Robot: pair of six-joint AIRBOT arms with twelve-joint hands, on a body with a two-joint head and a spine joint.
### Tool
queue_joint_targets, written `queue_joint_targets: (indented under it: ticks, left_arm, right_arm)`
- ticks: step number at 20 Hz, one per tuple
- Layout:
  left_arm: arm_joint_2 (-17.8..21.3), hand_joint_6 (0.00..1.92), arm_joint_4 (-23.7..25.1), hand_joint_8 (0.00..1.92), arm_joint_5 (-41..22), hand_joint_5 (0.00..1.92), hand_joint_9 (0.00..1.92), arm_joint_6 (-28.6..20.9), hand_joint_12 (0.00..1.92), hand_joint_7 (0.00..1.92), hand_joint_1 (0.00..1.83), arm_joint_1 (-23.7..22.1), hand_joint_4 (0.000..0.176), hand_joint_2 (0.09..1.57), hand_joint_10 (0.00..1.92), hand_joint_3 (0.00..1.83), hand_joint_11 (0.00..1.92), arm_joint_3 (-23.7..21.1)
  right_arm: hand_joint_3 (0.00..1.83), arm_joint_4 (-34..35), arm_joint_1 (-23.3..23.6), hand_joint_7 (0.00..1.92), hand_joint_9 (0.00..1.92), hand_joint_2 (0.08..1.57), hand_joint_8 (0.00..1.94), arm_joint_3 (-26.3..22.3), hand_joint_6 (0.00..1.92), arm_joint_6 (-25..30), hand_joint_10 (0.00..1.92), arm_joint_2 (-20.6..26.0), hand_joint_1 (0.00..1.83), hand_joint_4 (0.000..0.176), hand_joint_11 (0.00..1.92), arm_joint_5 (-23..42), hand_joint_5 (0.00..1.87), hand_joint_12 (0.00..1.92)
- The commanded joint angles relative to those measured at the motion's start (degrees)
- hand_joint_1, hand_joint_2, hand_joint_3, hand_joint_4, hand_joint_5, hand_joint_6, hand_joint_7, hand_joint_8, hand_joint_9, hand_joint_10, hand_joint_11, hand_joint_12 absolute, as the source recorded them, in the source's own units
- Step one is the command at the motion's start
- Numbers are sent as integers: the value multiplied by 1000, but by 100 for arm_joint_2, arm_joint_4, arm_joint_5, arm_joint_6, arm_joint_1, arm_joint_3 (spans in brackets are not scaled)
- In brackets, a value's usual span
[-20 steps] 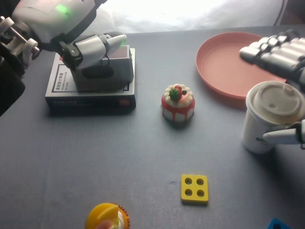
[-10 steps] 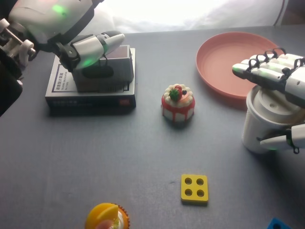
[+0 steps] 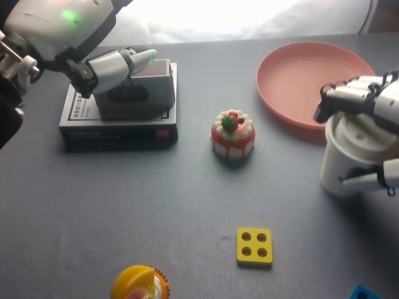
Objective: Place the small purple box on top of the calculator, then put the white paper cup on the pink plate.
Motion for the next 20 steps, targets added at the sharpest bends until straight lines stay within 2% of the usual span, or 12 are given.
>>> queue_joint_targets:
  ticks: [1, 5, 6, 7, 8, 9, 10, 11, 14, 16, 17, 20]
  left_arm:
    - [28, 4, 48, 0, -740, 16, 0, -3, 0, 0, 647, -57, 75, 1319, 0, 0, 0, -29]
    - [37, 3, 33, 0, -782, 14, 0, -32, 0, 0, 632, -2, 75, 1325, 0, 1, 0, -51]
    - [40, 2, 42, 0, -781, 13, 0, -32, 0, 0, 633, 7, 62, 1315, 0, 0, 0, -63]
    - [41, 2, 50, 0, -772, 13, 0, -32, 0, 0, 633, 18, 62, 1315, 0, 0, 0, -67]
    - [41, 0, 53, 0, -765, 1, 0, -31, 0, 0, 593, 23, 63, 1318, 0, 0, 0, -68]
    - [25, 0, 54, 0, -769, 0, 0, -31, 0, 0, 599, 52, 52, 1325, 0, 2, 0, -74]
    - [14, 0, 57, 0, -787, 0, 0, -32, 0, 0, 599, 84, 52, 1325, 0, 2, 0, -82]
    - [4, 0, 57, 0, -831, 0, 0, -40, 0, 0, 637, 136, 47, 1324, 0, 1, 0, -94]
    - [-7, 0, 57, 0, -992, 0, 0, -119, 0, 0, 683, 288, 31, 1324, 0, 0, 0, -120]
    - [-22, 1, 57, 0, -1069, 2, 0, -164, 0, 0, 724, 348, 27, 1313, 0, 0, 0, -122]
    - [-36, 0, 57, 0, -1110, 0, 0, -185, 0, 0, 755, 371, 27, 1317, 0, 0, 0, -122]
    - [-133, 0, 49, 0, -1242, 0, 0, -243, 0, 0, 724, 438, 33, 1325, 0, 2, 0, -94]
  right_arm:
    - [1, 67, 145, 272, 308, 1089, 1215, 7, 1054, 28, 1797, 55, 1106, 0, 350, 893, 165, 1921]
    - [4, 95, 514, 184, 262, 1102, 1203, 150, 1061, 29, 1816, 43, 1069, 0, 331, 975, 121, 1921]
    - [1, 125, 618, 154, 203, 1098, 1208, 221, 1068, 27, 1744, 3, 1038, 0, 349, 974, 115, 1921]
    - [1, 203, 715, 154, 203, 1098, 1208, 334, 1068, 25, 1744, -81, 1038, 0, 349, 972, 115, 1921]
    - [7, 283, 799, 186, 267, 1118, 1212, 407, 1011, -30, 1824, -141, 1096, 0, 479, 956, 143, 1921]
    - [8, 406, 941, 163, 213, 1131, 1151, 534, 902, -128, 1798, -242, 1082, 0, 357, 858, 124, 1921]
    - [8, 462, 1069, 163, 213, 1131, 1151, 657, 902, -155, 1798, -334, 1082, 0, 357, 751, 124, 1921]
    - [2, 486, 1220, 243, 327, 1128, 1168, 816, 750, -161, 1840, -449, 1008, 0, 473, 572, 188, 1921]
    - [0, 726, 1654, 221, 321, 1123, 1169, 1320, 913, -481, 1784, -872, 995, 0, 444, -93, 80, 1921]
    - [3, 976, 1826, 194, 325, 1137, 1506, 1665, 890, -683, 1892, -1145, 983, 0, 417, -446, 127, 1921]
    - [1, 1022, 1909, 184, 280, 1136, 1433, 1886, 881, -691, 1820, -1310, 1029, 0, 331, -648, 158, 1921]
    - [0, 1527, 2095, 138, 257, 1119, 1319, 2419, 1146, -1148, 1634, -1710, 1089, 0, 254, -1192, 205, 1921]
